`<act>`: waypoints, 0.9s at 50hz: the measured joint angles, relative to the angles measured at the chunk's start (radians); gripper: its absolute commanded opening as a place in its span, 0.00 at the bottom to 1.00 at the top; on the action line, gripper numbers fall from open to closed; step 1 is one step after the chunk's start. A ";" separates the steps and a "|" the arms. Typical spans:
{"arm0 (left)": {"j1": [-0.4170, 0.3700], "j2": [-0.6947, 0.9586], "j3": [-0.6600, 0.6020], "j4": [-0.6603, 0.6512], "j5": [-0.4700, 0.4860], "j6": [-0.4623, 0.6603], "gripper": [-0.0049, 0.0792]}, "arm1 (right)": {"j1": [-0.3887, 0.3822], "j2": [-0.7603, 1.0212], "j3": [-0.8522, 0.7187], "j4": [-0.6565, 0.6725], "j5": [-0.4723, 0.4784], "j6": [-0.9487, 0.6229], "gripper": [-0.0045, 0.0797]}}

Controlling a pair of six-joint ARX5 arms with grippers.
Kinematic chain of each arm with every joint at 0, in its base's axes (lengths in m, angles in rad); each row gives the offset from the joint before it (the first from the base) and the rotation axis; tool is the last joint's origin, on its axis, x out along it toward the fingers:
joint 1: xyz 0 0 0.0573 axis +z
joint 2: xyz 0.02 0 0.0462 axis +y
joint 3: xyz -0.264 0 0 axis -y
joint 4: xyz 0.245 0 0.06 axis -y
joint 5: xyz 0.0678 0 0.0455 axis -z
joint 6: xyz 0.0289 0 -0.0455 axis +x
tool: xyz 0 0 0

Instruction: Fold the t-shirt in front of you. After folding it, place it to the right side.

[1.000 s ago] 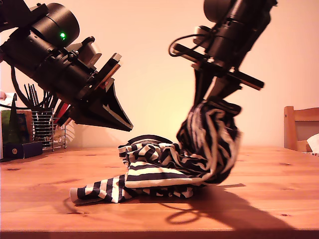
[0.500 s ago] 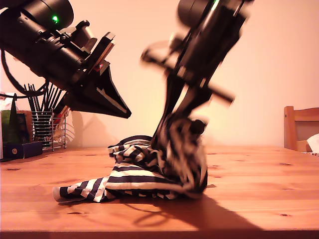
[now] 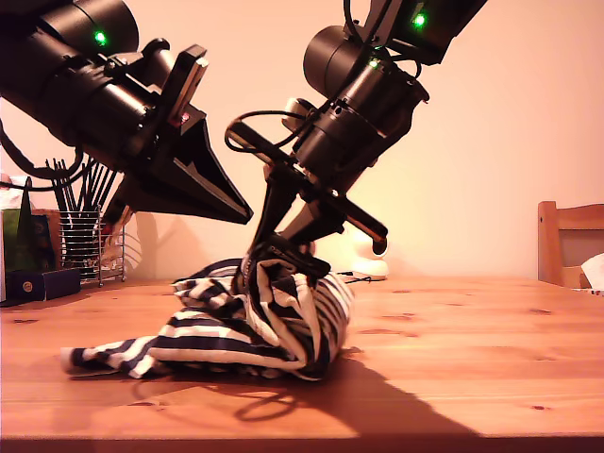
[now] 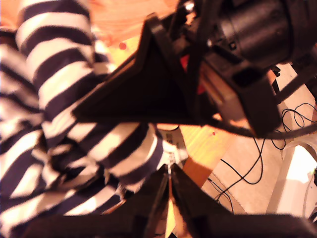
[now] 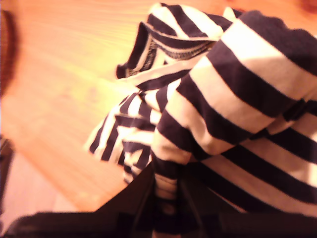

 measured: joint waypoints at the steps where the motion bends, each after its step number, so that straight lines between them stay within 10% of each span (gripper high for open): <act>1: 0.000 -0.002 0.000 -0.001 0.000 0.006 0.04 | 0.000 0.000 0.000 0.001 -0.002 0.000 0.04; 21: 0.005 -0.006 0.000 -0.016 -0.032 0.292 0.04 | 0.000 0.000 0.000 0.001 -0.039 -0.005 0.04; 28: 0.006 -0.006 0.000 -0.008 -0.036 0.559 0.04 | 0.000 0.000 0.000 0.008 -0.084 -0.005 0.04; 45: 0.006 -0.006 0.000 0.013 0.002 0.682 0.04 | 0.000 0.000 0.000 0.002 -0.114 -0.005 0.04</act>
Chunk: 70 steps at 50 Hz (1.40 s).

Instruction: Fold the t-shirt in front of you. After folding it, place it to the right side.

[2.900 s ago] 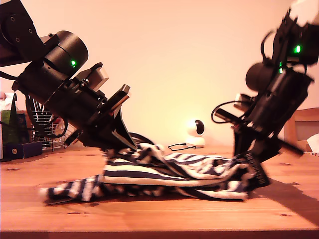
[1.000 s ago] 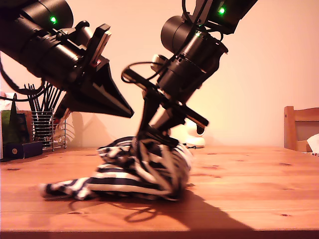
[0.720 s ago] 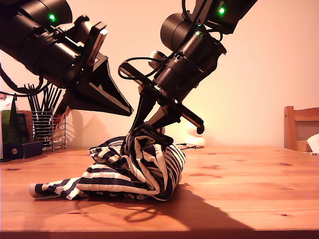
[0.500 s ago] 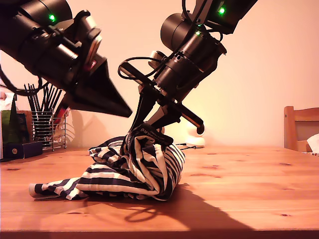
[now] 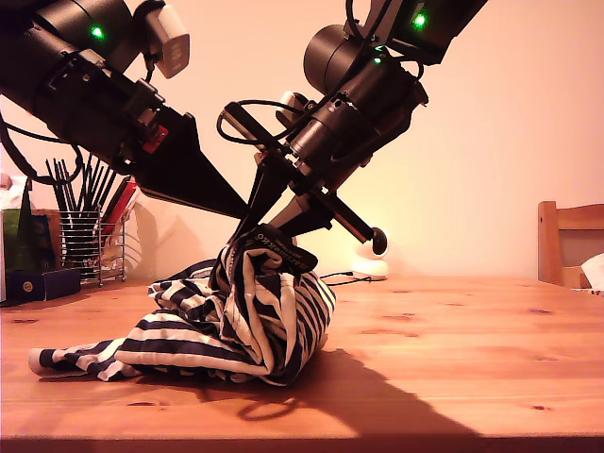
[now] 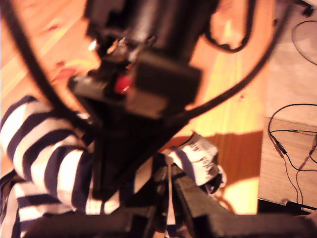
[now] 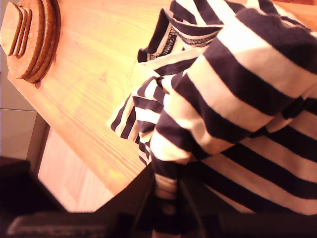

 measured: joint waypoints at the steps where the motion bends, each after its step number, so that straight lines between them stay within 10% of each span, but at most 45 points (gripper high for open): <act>1: 0.000 0.000 0.000 0.000 0.005 0.021 0.04 | 0.000 0.000 0.000 0.000 0.000 0.000 0.04; 34: 0.016 0.056 0.000 -0.002 0.005 0.182 0.04 | -0.027 0.000 0.000 -0.037 -0.050 -0.003 0.04; 70: 0.089 -0.165 0.004 -0.133 -0.022 0.153 0.04 | -0.026 0.000 0.000 0.026 -0.179 0.023 0.40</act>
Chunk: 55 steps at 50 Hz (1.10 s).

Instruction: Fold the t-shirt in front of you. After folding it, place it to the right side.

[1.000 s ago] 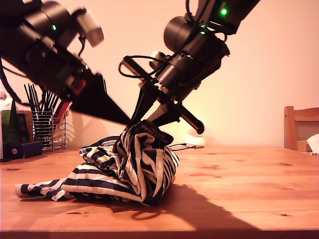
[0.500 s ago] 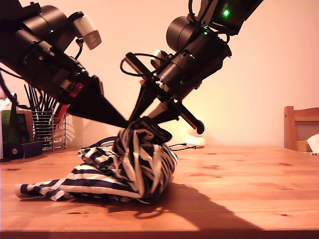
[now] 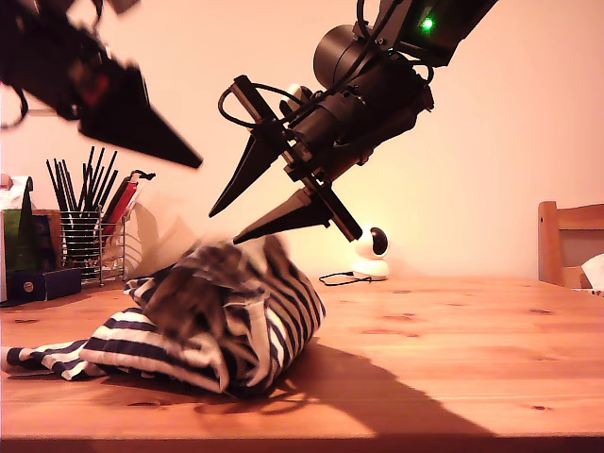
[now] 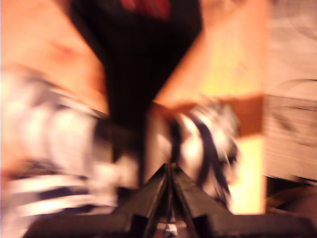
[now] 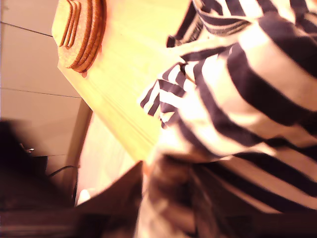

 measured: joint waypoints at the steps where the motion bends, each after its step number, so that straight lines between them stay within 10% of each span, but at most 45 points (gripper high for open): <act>1: 0.000 0.001 0.000 -0.004 0.000 -0.005 0.04 | 0.000 0.000 0.000 0.000 0.000 0.000 0.40; 20: 0.000 0.045 0.000 -0.008 0.000 -0.019 0.04 | -0.003 0.000 0.000 -0.013 -0.007 -0.012 0.37; 30: -0.004 0.147 0.000 0.102 0.001 -0.020 0.04 | -0.047 0.000 0.000 -0.088 -0.033 -0.111 0.04; 55: 0.010 0.385 0.000 0.260 -0.204 -0.047 0.04 | -0.110 0.000 0.000 -0.106 -0.032 -0.155 0.04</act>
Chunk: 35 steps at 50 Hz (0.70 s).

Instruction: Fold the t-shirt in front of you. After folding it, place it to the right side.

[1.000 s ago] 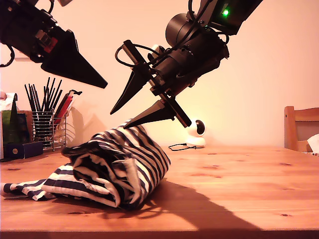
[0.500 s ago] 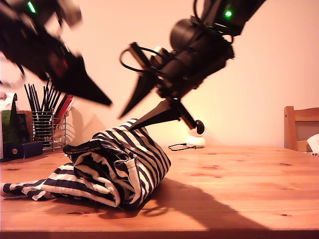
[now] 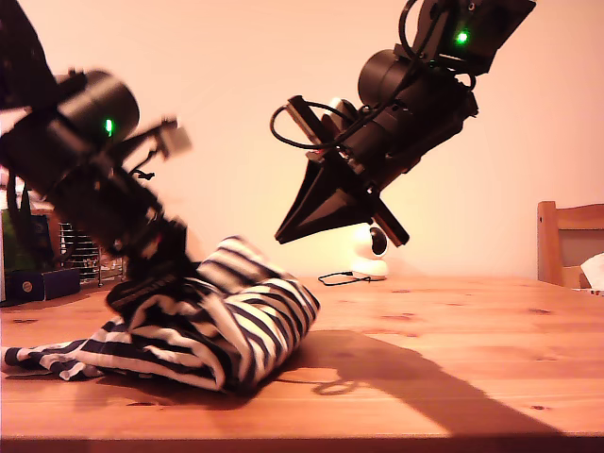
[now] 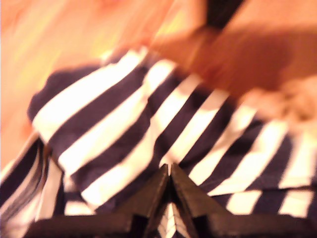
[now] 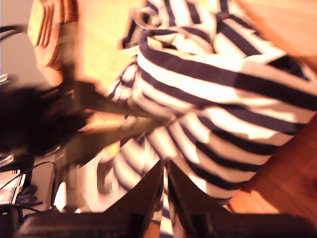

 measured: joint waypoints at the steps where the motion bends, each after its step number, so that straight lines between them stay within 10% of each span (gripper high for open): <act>1: 0.005 0.000 0.000 0.000 -0.006 0.000 0.04 | 0.002 0.000 0.000 0.002 0.001 0.000 0.04; 19: 0.072 0.042 0.034 -0.085 -0.067 -0.028 0.04 | 0.012 0.000 0.000 0.020 0.003 -0.004 0.04; 35: -0.024 0.073 0.041 -0.047 0.012 -0.124 0.04 | 0.011 0.000 0.000 0.016 0.003 -0.030 0.04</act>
